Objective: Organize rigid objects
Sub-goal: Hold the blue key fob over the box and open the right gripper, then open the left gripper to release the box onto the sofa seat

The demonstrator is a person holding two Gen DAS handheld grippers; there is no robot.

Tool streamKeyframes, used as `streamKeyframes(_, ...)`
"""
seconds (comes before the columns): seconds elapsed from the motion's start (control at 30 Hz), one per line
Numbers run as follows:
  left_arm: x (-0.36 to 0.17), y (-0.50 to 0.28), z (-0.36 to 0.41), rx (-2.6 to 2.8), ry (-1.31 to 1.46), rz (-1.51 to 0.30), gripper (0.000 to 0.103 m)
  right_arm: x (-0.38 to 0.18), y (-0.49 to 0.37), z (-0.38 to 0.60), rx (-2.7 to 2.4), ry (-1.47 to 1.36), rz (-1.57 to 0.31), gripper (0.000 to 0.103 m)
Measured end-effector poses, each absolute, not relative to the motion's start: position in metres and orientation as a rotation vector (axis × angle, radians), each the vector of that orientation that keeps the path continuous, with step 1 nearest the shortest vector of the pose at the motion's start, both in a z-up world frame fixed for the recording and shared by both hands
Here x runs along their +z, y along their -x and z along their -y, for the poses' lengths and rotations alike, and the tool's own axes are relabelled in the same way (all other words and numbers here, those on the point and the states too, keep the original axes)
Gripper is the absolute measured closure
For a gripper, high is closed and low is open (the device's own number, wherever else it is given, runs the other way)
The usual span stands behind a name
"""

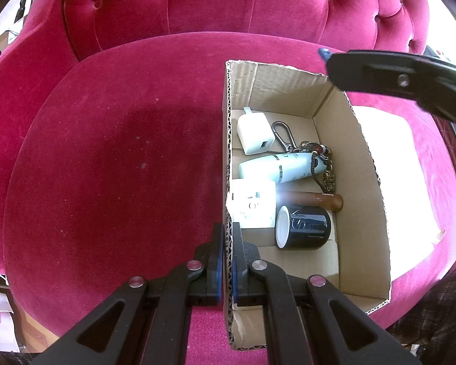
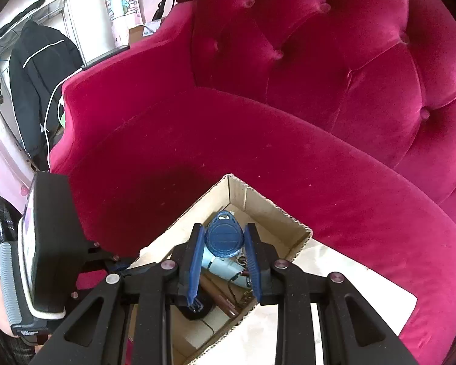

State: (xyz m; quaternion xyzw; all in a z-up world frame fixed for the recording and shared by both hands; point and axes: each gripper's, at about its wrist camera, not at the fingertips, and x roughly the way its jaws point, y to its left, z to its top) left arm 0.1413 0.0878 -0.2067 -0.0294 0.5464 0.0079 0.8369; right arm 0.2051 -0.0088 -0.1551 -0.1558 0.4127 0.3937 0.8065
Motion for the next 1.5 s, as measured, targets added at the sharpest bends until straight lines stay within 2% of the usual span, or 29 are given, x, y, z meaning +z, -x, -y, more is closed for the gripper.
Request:
streamKeyframes(0.33, -0.207, -0.141, -0.088, 0.017, 0.063, -1.157, 0.1, -0.165, -0.214, 0.003, 0.847, 0.31, -0.919, 0.074)
streamKeyframes(0.37, -0.207, -0.141, -0.088, 0.017, 0.063, -1.156, 0.1, -0.164, -0.215, 0.003, 0.847, 0.312, -0.92, 0.061)
streamKeyframes(0.4, -0.207, -0.141, -0.088, 0.017, 0.064, -1.156, 0.1, -0.164, -0.216, 0.004, 0.844, 0.311, -0.918, 0.043)
streamKeyframes(0.53, -0.206, -0.141, -0.09, 0.02, 0.077, -1.154, 0.099, -0.161, -0.217, 0.009, 0.797, 0.312, -0.884, 0.022)
streamKeyframes(0.6, -0.207, -0.14, -0.091, 0.02, 0.077, -1.155, 0.099, -0.161, -0.219, 0.013, 0.775, 0.312, -0.886, 0.003)
streamKeyframes(0.63, -0.207, -0.14, -0.091, 0.02, 0.072, -1.154, 0.099, -0.161, -0.221, 0.015, 0.77, 0.307, -0.886, 0.0)
streamKeyframes(1.5, -0.189, -0.137, -0.082, 0.037, 0.04, -1.128, 0.099, -0.143, -0.206, 0.051, 0.641, 0.262, -0.901, 0.0)
